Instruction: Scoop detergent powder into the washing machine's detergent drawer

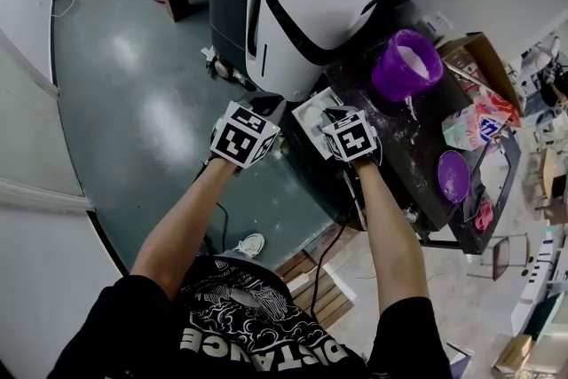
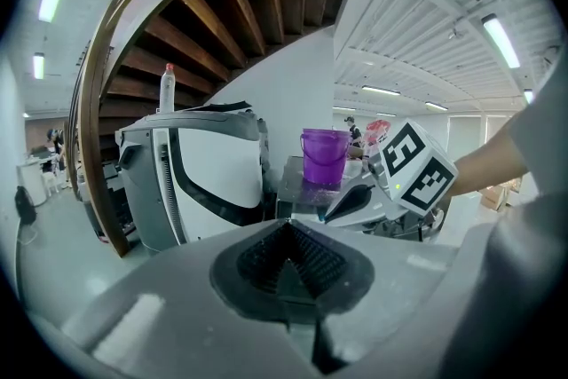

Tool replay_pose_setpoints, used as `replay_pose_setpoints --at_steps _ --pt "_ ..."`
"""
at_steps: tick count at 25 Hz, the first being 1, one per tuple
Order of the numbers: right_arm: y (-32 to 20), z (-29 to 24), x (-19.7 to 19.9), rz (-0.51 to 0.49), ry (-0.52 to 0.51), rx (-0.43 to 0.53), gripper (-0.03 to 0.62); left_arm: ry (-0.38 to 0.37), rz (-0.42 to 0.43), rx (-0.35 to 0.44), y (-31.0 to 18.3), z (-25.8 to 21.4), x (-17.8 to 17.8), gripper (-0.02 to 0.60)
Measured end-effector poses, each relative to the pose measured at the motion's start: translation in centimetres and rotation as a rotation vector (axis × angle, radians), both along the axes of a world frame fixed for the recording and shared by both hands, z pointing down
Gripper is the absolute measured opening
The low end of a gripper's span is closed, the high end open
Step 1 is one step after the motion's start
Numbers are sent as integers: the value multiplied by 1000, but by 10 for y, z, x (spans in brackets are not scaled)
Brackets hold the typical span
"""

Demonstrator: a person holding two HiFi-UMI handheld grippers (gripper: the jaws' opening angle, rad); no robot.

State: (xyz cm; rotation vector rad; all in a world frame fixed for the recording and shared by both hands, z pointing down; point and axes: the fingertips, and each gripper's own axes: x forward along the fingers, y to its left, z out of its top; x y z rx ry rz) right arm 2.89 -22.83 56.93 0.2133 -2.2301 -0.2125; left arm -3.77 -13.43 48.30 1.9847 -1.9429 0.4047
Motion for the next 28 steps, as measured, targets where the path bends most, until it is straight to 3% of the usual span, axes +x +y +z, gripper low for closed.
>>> replay_pose_setpoints --at_steps 28 --pt "2 -15 0 -179 83 345 34 1 -5 11 6 -8 -4 5"
